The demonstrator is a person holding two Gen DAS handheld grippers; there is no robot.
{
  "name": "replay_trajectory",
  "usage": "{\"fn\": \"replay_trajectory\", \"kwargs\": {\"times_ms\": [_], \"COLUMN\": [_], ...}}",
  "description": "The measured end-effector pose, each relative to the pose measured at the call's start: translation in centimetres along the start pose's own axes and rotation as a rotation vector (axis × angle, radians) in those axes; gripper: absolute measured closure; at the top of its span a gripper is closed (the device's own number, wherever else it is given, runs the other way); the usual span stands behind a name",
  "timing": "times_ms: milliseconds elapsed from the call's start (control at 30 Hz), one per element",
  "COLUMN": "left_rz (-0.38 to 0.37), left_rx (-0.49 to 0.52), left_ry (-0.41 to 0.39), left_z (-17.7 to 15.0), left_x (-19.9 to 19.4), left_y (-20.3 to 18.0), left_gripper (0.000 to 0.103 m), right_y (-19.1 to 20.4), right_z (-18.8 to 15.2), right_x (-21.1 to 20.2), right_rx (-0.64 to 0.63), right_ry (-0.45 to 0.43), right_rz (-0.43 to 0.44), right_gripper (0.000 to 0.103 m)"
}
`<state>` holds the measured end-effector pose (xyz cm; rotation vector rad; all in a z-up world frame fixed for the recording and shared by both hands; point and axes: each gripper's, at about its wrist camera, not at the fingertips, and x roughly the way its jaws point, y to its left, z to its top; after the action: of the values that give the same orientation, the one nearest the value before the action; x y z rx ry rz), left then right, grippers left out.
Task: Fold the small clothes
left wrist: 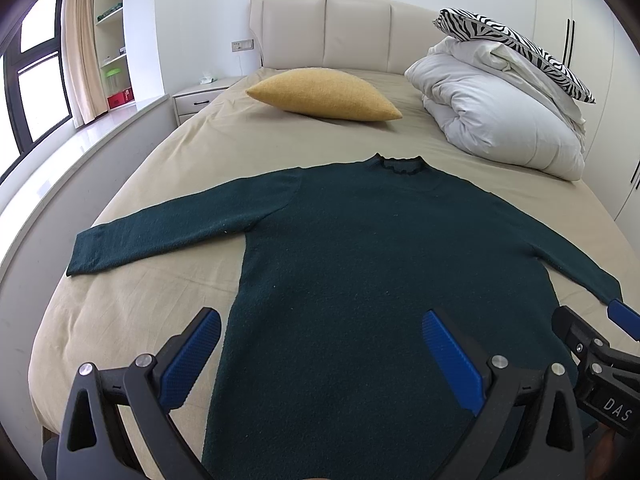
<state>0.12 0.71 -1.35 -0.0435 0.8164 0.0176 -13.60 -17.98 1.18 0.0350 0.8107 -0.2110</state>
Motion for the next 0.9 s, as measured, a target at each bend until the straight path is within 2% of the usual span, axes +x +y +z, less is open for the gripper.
{"fn": "replay_trajectory", "kwargs": {"times_ms": [467,633,767,900], "left_rz": [-0.012,-0.035,-0.074,-0.152], "left_rx": [-0.02,-0.038,-0.047,-0.076], "left_ry": [0.007,0.019,0.046,0.087], "left_z": [-0.1,-0.3,-0.6,-0.8], "left_x": [0.2,0.5,1.3,2.7], "left_y": [0.1,-0.1,-0.3,-0.5], "left_gripper": [0.0,0.0,0.0,0.0], "right_y": [-0.1,-1.4,-6.4,-15.9], "right_z": [-0.2,-0.2,0.1,0.4], "right_x": [0.3,0.7,0.9,2.2], "right_rx": [0.001,0.034,0.17,0.384], "right_ry": [0.009,0.005,-0.047,-0.098], "right_rz": [0.004,0.015,0.052,0.08], "right_gripper": [0.0,0.0,0.0,0.0]}}
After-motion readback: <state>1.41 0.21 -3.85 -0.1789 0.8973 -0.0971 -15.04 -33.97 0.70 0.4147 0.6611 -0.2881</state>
